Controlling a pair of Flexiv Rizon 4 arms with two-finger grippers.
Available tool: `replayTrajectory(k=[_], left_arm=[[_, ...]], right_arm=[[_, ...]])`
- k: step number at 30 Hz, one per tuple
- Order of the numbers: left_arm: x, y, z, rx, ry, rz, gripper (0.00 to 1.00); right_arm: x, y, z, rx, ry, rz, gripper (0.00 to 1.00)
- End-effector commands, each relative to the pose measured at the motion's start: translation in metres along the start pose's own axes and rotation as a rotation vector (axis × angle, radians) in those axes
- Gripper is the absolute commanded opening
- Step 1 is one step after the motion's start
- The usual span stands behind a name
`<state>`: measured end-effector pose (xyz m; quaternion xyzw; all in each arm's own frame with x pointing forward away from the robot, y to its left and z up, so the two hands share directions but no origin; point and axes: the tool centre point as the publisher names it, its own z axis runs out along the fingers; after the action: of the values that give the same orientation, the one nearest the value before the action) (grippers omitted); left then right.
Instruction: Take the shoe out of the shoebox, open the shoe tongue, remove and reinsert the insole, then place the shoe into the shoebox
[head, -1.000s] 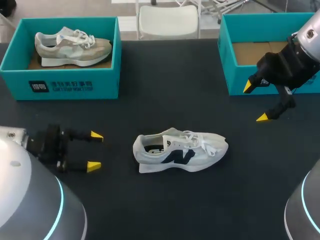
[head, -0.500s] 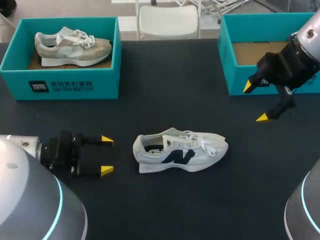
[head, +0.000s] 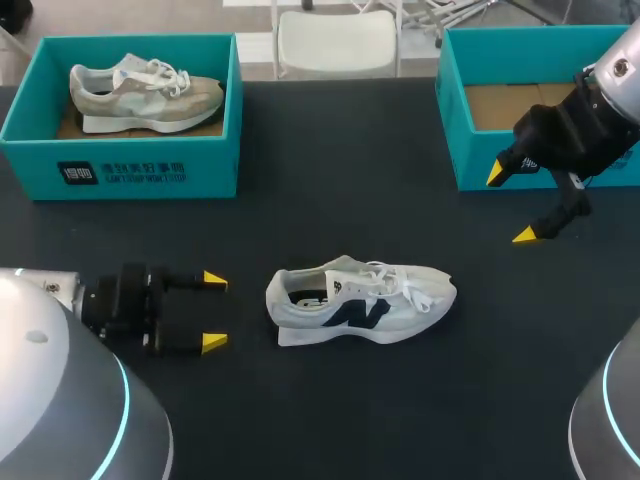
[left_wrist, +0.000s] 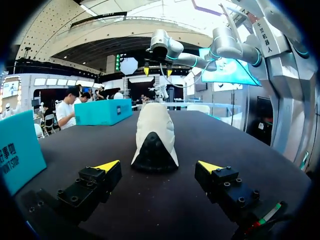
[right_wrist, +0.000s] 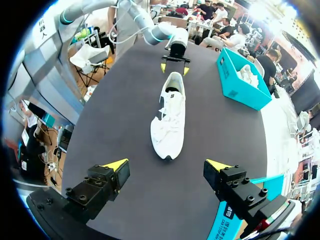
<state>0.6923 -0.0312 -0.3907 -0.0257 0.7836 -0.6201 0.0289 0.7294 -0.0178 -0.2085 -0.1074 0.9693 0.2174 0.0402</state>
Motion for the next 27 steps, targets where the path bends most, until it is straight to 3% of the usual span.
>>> replayTrajectory(k=[1, 16, 27], left_arm=[[0.005, -0.002, 0.016, -0.028, -0.01, 0.019, 1.0], [-0.011, -0.009, 0.072, -0.04, -0.008, 0.048, 1.0], [-0.01, -0.007, 0.105, -0.067, -0.001, 0.062, 1.0]], right_arm=[[-0.001, 0.0, 0.001, 0.003, 0.0, 0.001, 1.0], [-0.001, 0.0, 0.001, 0.003, 0.0, 0.001, 1.0], [-0.001, 0.0, 0.001, 0.003, 0.0, 0.001, 1.0]])
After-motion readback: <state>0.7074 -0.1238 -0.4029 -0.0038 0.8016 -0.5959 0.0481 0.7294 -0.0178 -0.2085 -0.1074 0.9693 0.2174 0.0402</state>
